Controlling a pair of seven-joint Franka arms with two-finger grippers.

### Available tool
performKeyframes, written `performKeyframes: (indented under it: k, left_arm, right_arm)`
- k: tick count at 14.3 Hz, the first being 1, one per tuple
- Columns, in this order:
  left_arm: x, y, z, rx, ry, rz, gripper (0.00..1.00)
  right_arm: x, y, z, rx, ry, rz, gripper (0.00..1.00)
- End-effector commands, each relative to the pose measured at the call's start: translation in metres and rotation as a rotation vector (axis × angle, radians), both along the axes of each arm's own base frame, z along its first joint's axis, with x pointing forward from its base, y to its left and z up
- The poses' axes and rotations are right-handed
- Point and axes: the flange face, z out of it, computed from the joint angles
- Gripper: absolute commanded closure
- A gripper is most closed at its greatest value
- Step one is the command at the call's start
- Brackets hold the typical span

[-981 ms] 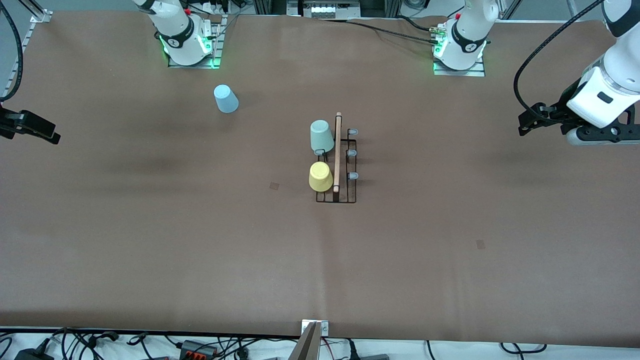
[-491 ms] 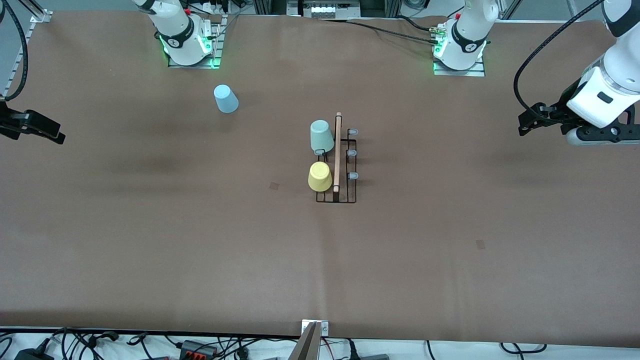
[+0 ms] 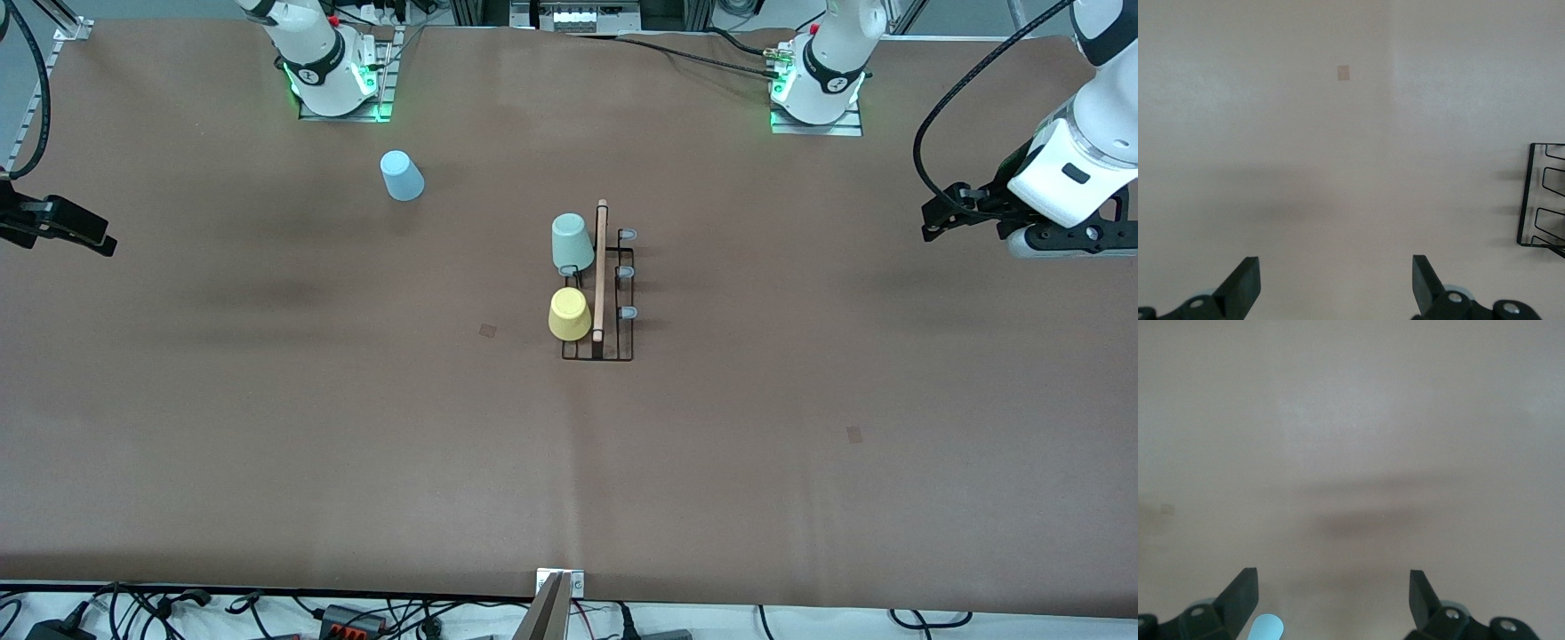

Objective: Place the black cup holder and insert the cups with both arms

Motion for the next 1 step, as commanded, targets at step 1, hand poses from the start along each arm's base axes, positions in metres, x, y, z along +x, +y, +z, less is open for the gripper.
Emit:
performKeyframes:
  k: [1]
  left_arm:
    - [0.0024, -0.0002, 0.0062, -0.014, 0.004, -0.016, 0.00]
  right_arm:
    - [-0.0023, 0.0018, 0.0063, 0.017, 0.002, 0.011, 0.00]
